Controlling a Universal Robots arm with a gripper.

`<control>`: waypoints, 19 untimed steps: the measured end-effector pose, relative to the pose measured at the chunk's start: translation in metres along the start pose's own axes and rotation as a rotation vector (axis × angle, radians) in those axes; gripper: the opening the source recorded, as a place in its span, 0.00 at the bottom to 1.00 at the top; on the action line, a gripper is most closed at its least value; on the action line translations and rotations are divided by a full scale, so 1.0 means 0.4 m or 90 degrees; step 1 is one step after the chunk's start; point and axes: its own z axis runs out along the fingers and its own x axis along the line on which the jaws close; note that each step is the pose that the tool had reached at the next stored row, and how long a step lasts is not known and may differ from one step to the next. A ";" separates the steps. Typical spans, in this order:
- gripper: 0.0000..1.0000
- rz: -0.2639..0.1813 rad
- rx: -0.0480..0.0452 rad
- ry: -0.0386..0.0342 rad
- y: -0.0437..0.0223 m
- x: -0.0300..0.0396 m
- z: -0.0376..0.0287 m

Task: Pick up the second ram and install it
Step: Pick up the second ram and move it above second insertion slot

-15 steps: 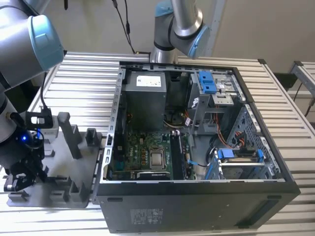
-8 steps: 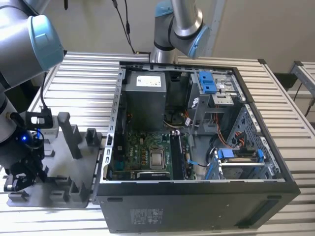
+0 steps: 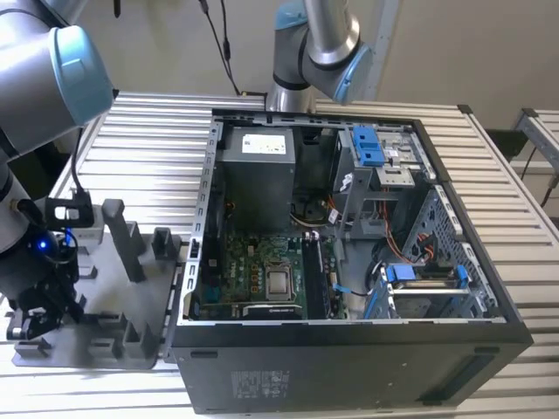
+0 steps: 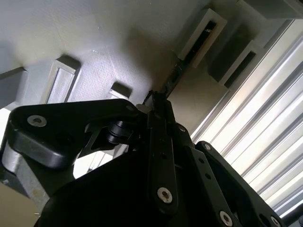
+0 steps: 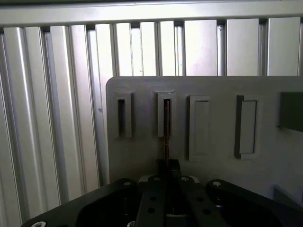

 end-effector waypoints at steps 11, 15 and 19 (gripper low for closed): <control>0.14 0.000 0.0000 0.0000 -0.001 -0.003 -0.063; 0.14 0.000 0.0000 0.0000 -0.002 -0.004 -0.080; 0.14 0.000 0.0000 0.0000 -0.002 -0.004 -0.093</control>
